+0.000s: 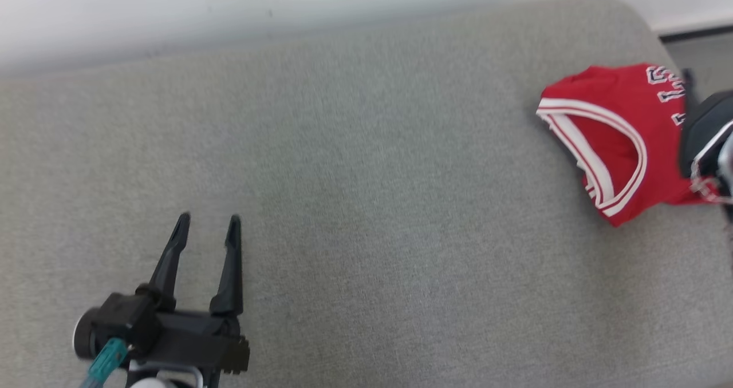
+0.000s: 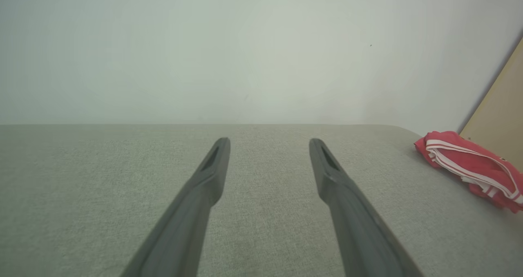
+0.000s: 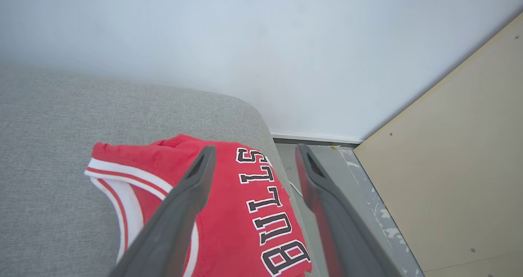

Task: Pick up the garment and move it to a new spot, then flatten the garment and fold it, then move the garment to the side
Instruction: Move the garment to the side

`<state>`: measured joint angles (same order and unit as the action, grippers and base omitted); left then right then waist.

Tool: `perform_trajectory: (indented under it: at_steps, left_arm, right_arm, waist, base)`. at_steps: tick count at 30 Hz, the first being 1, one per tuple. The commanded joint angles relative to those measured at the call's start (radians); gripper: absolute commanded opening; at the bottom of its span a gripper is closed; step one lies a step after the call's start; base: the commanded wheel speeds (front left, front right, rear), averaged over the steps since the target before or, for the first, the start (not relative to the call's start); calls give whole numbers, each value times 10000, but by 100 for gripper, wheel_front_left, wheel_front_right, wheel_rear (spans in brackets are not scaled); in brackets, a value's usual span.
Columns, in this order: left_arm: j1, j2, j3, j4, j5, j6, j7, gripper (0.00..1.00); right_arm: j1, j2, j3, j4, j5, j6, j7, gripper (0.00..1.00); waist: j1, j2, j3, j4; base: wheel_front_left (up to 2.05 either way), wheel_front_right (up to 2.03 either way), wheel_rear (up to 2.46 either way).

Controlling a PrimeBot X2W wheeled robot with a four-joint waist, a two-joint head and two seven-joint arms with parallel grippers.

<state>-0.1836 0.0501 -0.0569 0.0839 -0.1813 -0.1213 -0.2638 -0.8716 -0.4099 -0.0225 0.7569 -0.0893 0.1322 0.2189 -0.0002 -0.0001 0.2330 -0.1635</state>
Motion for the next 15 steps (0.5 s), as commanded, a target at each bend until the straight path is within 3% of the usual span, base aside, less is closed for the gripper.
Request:
perform_trajectory:
  at_steps: [1,8,15]
  left_arm:
    - [297,4,112,83,-94,79,2,100]
    - [972,1,509,451,-315,422,2,100]
    - [1374,8,845,801,-385,740,1,100]
  right_arm:
    - [452,138,203,-234,370,-33,-423,100]
    - [2434,492,1223,-1836,1900,-34,-2118,100]
    - [4519,1080,1159,-3451,2603,-32,-3522,100]
  waist:
    - [2,1,-1004,159]
    - [2,1,-1986,551]
    - [2,1,-2484,952]
  base:
    - [0,0,0]
    - [0,0,0]
    - [0,0,0]
